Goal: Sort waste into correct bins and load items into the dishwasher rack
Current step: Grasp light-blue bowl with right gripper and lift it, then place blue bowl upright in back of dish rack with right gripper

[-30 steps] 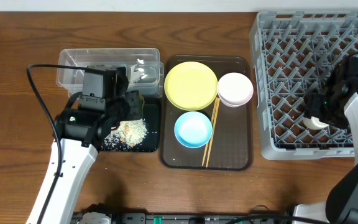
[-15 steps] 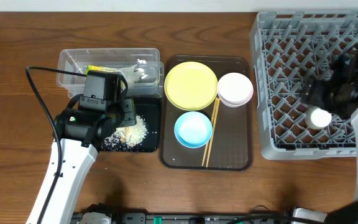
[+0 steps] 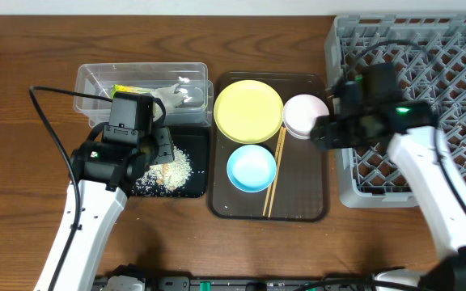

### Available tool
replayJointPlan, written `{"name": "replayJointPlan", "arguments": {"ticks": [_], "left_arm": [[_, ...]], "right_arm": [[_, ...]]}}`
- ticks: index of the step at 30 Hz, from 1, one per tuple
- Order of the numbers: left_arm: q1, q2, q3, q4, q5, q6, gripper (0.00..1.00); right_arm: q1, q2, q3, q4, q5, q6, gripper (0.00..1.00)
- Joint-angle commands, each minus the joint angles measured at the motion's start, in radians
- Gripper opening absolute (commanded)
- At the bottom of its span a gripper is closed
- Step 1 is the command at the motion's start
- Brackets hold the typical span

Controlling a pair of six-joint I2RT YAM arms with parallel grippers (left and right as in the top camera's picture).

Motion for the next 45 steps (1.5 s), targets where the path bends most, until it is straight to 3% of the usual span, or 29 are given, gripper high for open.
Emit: {"name": "replayJointPlan", "arguments": {"ticks": [1,7,13,18,26,32,40,45], "left_arm": [[0.005,-0.003,0.007,-0.004,-0.027,-0.009,0.44],[0.005,-0.003,0.007,-0.004,-0.027,-0.009,0.44],[0.005,-0.003,0.007,-0.004,-0.027,-0.009,0.45],[0.005,-0.003,0.007,-0.004,-0.027,-0.009,0.45],[0.005,-0.003,0.007,-0.004,-0.027,-0.009,0.45],[0.005,-0.003,0.007,-0.004,-0.027,-0.009,0.45],[0.005,-0.003,0.007,-0.003,-0.027,-0.009,0.45],[0.005,-0.003,0.007,-0.004,-0.026,-0.01,0.45]], "right_arm": [[0.091,0.072,-0.016,0.023,-0.012,0.003,0.66],[0.216,0.211,-0.016,0.102,0.011,0.089,0.56],[0.283,0.341,-0.016,0.15,0.037,0.125,0.38],[0.29,0.381,-0.014,0.169,0.063,0.159,0.01],[0.246,0.215,0.051,0.17,0.194,0.14,0.01],[0.165,0.035,0.063,0.216,0.604,0.098,0.01],[0.036,-0.013,0.063,0.487,1.008,-0.167,0.01],[-0.053,0.016,0.063,0.755,1.121,-0.167,0.01]]}}
